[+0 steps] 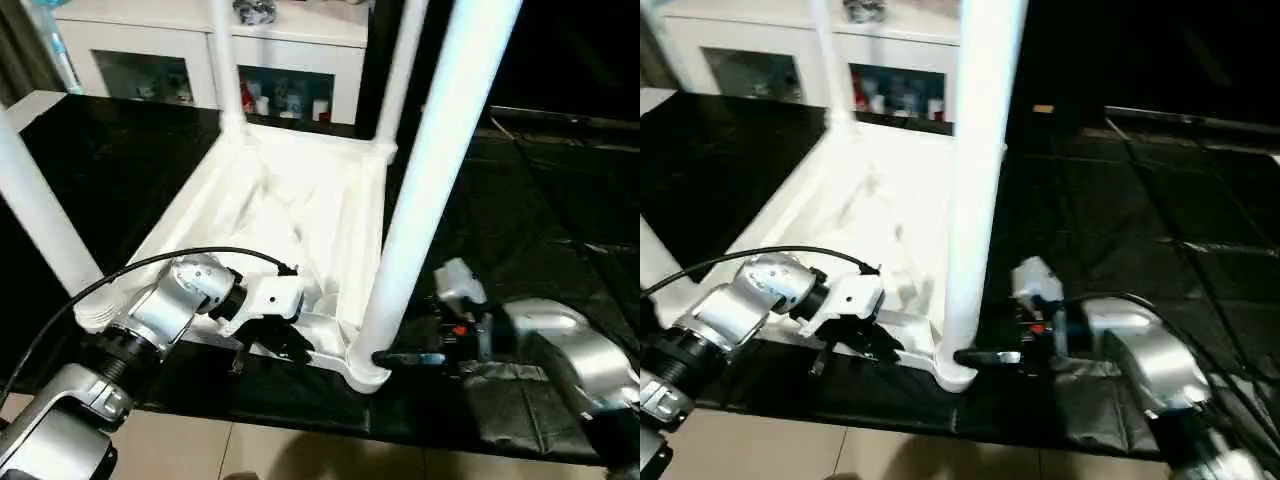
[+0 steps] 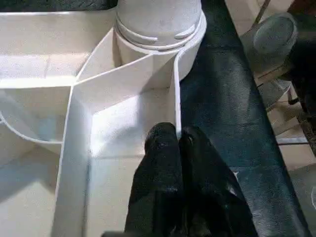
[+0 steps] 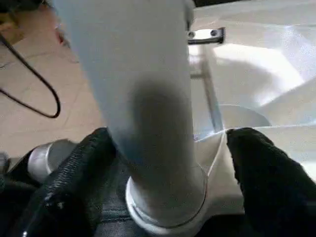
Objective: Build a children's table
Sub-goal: Rotate leg to tighten
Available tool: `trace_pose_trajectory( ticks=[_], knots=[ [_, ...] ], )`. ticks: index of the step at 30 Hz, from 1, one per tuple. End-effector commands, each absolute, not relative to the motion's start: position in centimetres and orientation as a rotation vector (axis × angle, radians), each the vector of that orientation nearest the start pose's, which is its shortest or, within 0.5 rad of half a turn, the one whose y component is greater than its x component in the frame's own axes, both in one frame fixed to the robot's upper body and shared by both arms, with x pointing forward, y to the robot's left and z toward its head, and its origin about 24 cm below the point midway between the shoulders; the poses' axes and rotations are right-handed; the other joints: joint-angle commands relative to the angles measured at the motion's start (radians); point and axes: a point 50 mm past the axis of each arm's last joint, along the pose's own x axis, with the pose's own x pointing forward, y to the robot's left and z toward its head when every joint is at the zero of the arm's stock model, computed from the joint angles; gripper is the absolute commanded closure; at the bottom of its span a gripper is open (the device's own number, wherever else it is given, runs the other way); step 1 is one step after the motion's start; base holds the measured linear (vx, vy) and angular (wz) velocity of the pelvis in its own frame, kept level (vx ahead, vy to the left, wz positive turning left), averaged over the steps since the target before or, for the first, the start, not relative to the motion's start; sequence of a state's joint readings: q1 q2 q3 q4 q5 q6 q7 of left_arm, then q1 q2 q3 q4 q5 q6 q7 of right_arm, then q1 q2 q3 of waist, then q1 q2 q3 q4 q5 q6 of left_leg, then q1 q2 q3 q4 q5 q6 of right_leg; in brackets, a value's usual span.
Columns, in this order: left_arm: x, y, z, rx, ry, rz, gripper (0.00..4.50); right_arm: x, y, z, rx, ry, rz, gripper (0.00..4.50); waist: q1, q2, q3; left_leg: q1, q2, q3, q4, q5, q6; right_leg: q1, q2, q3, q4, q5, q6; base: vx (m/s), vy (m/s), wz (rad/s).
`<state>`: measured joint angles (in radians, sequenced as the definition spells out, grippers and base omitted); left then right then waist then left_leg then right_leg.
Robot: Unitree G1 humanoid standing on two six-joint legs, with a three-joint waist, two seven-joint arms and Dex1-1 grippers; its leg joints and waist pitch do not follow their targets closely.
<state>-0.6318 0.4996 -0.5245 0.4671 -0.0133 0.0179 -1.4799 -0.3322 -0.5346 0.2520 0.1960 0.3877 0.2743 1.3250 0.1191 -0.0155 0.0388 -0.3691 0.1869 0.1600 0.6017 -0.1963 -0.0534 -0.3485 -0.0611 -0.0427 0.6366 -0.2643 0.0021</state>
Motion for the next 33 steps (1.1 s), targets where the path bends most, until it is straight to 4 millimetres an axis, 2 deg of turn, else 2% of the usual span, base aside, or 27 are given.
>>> trace_pose_trajectory(
  ticks=[1,4,7,9,11,15,19,26,29,31,32,33],
  knots=[
    [29.0,11.6,6.0,0.672,0.544,-1.84,4.5,26.7,-15.7,6.3,-0.068,0.37,1.505,1.1,-0.005,-0.005,-0.058,0.015,0.05,-0.003,-0.061,-0.025,0.09,0.031,-0.083,0.038,-0.05,0.183,-0.306,0.0,0.0,0.0],
    [29.1,11.5,6.1,0.678,0.542,-1.843,4.5,27.0,-15.2,5.9,-0.068,0.388,1.541,1.35,-0.003,-0.004,-0.057,0.017,0.052,0.0,-0.062,-0.045,0.075,0.028,-0.083,0.038,-0.053,0.156,-0.299,0.0,0.0,0.0],
    [29.3,11.5,5.9,0.686,0.548,-1.832,4.5,27.2,-14.9,5.7,-0.069,0.4,1.571,1.53,-0.002,-0.006,-0.058,0.014,0.05,0.002,-0.063,-0.049,0.067,0.031,-0.083,0.038,-0.052,0.151,-0.295,0.0,0.0,0.0],
    [29.4,11.5,5.9,0.684,0.552,-1.823,4.5,27.2,-14.8,5.6,-0.065,0.41,1.589,1.7,-0.002,-0.009,-0.057,0.017,0.052,0.003,-0.062,-0.055,0.068,0.028,-0.082,0.039,-0.052,0.15,-0.294,0.0,0.0,0.0],
    [29.5,11.6,5.9,0.679,0.552,-1.817,4.5,27.2,-14.8,5.6,-0.063,0.413,1.6,1.96,0.001,-0.006,-0.056,0.017,0.052,0.003,-0.063,-0.059,0.068,0.027,-0.083,0.039,-0.053,0.137,-0.291,0.0,0.0,0.0],
    [30.1,11.5,6.1,0.662,0.536,-1.772,4.5,27.4,-14.7,5.6,-0.058,0.411,1.623,2.21,0.004,-0.01,-0.055,0.017,0.052,0.004,-0.065,-0.074,0.059,0.026,-0.085,0.039,-0.055,0.105,-0.289,0.0,0.0,0.0],
    [30.2,11.6,6.0,0.629,0.543,-1.755,4.5,27.4,-14.7,5.5,-0.054,0.418,1.63,2.34,0.01,-0.009,-0.051,0.019,0.054,0.004,-0.07,-0.108,0.043,0.024,-0.087,0.041,-0.062,0.043,-0.275,0.0,0.0,0.0],
    [30.6,12.0,6.0,0.576,0.559,-1.697,4.5,26.8,-14.5,5.0,-0.013,0.418,1.633,2.39,0.013,-0.007,-0.052,0.017,0.053,0.003,-0.07,-0.1,0.042,0.024,-0.087,0.041,-0.061,0.064,-0.273,0.0,0.0,0.0],
    [30.9,11.9,5.9,0.528,0.565,-1.644,4.5,26.5,-14.4,4.9,0.029,0.402,1.605,2.39,0.016,-0.005,-0.05,0.021,0.054,0.003,-0.072,-0.123,0.037,0.021,-0.088,0.042,-0.066,0.032,-0.274,0.0,0.0,0.0],
    [31.3,11.2,6.2,0.411,0.539,-1.554,4.5,26.3,-14.0,4.4,0.089,0.356,1.489,2.39,0.016,-0.003,-0.048,0.021,0.056,0.003,-0.076,-0.13,0.031,0.02,-0.088,0.043,-0.068,0.023,-0.271,0.0,0.0,0.0],
    [31.3,11.2,6.2,0.411,0.539,-1.554,4.5,26.3,-14.0,4.4,0.089,0.356,1.489,2.39,0.015,0.0,-0.049,0.022,0.056,0.001,-0.076,-0.135,0.026,0.019,-0.089,0.043,-0.066,0.022,-0.273,0.0,0.0,0.0],
    [31.6,10.7,6.5,0.345,0.517,-1.496,4.5,26.4,-13.7,3.8,0.123,0.341,1.368,2.4,0.011,-0.001,-0.048,0.021,0.055,0.001,-0.08,-0.15,0.017,0.02,-0.09,0.043,-0.069,0.002,-0.269,0.0,0.0,0.0]
  ],
)
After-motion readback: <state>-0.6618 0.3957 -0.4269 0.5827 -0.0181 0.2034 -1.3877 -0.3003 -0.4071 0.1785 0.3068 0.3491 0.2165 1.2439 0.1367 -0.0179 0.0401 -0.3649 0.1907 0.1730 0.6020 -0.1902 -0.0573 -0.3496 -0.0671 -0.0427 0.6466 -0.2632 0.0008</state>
